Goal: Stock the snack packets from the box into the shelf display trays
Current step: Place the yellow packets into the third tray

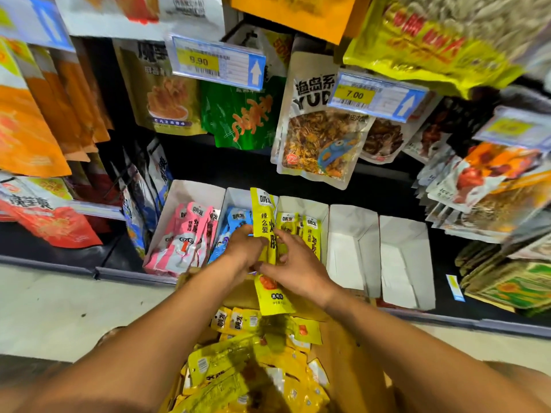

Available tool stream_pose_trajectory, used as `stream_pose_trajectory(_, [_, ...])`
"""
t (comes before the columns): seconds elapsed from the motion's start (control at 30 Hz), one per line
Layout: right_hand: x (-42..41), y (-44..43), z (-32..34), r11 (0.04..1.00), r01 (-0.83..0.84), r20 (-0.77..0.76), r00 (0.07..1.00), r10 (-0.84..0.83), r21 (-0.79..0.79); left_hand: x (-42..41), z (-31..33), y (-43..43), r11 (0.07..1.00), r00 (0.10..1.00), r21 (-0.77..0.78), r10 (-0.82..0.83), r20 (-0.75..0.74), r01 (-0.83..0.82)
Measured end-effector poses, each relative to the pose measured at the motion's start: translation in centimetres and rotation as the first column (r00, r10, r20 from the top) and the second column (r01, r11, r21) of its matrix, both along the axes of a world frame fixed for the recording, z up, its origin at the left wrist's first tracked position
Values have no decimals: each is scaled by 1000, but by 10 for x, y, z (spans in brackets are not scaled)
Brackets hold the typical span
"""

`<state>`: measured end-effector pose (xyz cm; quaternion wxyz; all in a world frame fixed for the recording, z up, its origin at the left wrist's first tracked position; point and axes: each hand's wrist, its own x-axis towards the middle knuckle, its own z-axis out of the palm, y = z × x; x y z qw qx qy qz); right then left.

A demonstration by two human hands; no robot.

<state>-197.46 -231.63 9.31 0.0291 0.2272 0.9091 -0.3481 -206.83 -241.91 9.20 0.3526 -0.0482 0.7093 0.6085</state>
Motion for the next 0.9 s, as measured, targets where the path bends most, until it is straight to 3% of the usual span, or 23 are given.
stream_pose_trajectory(0.1, [-1, -1, -9, 996, 82, 2, 997, -82, -21, -9, -40, 8, 1000, 999, 2, -19, 30, 19])
stream_pose_trajectory(0.17, [-2, 2, -12, 989, 133, -5, 991, -134, -66, -6, -36, 10, 999, 999, 21, -47, 27, 46])
stream_pose_trajectory(0.27, [-1, 10, -11, 975, 202, -28, 978, -205, -93, 7, -7, 12, 993, 992, 15, -118, -39, 119])
stream_pose_trajectory(0.37, [-5, 29, -15, 962, 262, -30, 964, -265, -77, 12, -7, 12, 946, 923, -119, -321, -210, 302])
stream_pose_trajectory(0.5, [-19, 76, -34, 941, 336, 4, 942, -336, 45, 8, -38, -11, 724, 647, -551, -661, -381, 415])
stream_pose_trajectory(0.57, [-27, 99, -50, 931, 360, 40, 931, -362, 62, 6, -57, -23, 541, 519, -738, -799, -303, 402])
stream_pose_trajectory(0.7, [-39, 115, -73, 919, 355, 145, 914, -380, 170, 13, -85, -45, 221, 402, -882, -915, -39, 416])
stream_pose_trajectory(0.77, [-42, 114, -84, 914, 329, 180, 910, -374, 238, 17, -93, -49, 145, 370, -903, -929, 16, 404])
stream_pose_trajectory(0.9, [-48, 117, -110, 908, 334, 208, 897, -389, 254, 19, -102, -49, 112, 361, -918, -932, 36, 381])
